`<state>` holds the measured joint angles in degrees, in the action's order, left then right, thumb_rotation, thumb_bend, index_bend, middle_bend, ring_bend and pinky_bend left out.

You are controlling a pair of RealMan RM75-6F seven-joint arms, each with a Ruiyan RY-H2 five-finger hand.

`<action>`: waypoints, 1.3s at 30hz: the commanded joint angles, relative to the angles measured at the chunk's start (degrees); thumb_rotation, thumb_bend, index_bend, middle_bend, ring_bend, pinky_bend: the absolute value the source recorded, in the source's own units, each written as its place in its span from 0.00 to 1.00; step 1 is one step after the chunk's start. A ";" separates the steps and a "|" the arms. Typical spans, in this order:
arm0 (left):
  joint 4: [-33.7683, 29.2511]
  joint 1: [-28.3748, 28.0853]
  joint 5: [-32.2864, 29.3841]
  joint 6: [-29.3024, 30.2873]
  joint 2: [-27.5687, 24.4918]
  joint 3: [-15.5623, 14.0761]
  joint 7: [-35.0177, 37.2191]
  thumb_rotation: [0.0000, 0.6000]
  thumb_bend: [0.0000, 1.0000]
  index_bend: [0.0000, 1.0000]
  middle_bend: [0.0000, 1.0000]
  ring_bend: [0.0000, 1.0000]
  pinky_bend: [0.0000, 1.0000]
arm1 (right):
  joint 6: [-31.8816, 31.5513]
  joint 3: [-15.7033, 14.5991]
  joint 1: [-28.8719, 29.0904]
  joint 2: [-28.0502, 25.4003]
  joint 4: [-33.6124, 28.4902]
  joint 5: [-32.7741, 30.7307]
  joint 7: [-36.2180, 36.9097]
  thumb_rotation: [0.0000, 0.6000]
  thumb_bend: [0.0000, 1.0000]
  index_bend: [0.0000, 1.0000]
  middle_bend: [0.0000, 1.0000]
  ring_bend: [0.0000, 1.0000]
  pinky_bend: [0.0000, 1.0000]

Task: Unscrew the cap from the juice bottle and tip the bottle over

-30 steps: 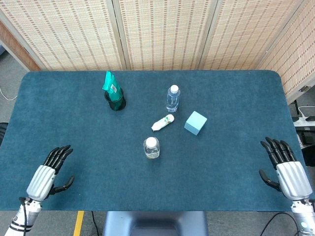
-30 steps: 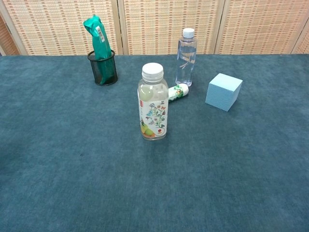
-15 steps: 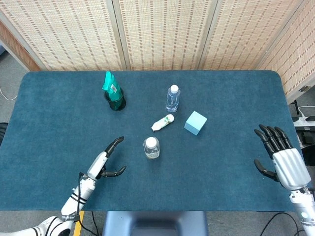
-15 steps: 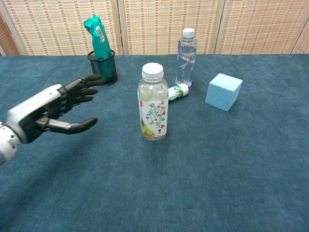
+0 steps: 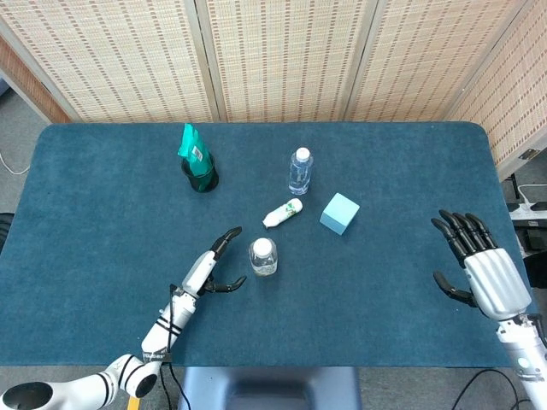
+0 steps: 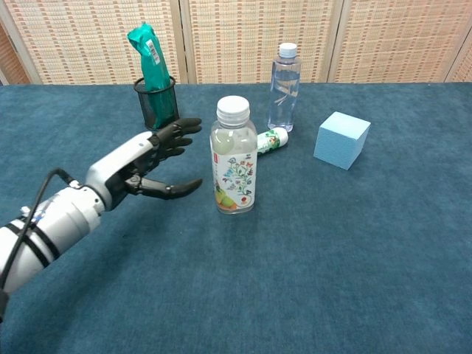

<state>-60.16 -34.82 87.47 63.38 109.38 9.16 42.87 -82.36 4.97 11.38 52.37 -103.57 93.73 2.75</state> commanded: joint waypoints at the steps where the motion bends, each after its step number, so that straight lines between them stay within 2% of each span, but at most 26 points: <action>1: 0.82 -1.80 -1.04 -1.66 1.18 1.08 0.60 1.00 0.32 0.00 0.00 0.00 0.01 | 1.11 0.31 0.75 0.23 0.04 -0.73 -0.39 1.00 0.27 0.00 0.00 0.00 0.00; 8: 2.87 -4.83 -2.05 -2.94 2.93 2.76 0.55 1.00 0.32 0.00 0.00 0.00 0.01 | 2.00 0.67 1.52 0.89 0.24 -1.65 -0.84 1.00 0.27 0.00 0.00 0.00 0.00; 20: 4.62 -6.36 -1.59 -2.91 3.90 1.21 2.69 1.00 0.32 0.03 0.01 0.00 0.00 | 3.60 1.16 3.05 1.67 0.13 -2.47 -1.85 1.00 0.27 0.00 0.00 0.00 0.00; 27: 4.41 -7.03 -1.61 -3.04 4.39 0.73 4.08 1.00 0.32 0.00 0.00 0.00 0.00 | 3.68 1.11 3.22 1.87 0.55 -2.76 -1.61 1.00 0.27 0.00 0.00 0.00 0.00; 36: 6.59 -9.35 -3.90 -5.40 6.82 2.73 3.76 1.00 0.32 0.00 0.00 0.00 0.00 | 3.28 0.95 2.97 1.21 0.63 -2.96 -0.85 1.00 0.27 0.00 0.00 0.00 0.00; 39: 7.32 -10.04 -4.49 -6.33 7.07 3.14 3.30 1.00 0.32 0.03 0.01 0.00 0.00 | 3.40 0.90 3.02 1.15 0.74 -3.07 -0.87 1.00 0.27 0.00 0.00 0.00 0.00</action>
<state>-52.98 -44.69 83.14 57.23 116.35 12.17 46.30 -78.99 5.88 14.38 53.52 -102.84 90.67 1.87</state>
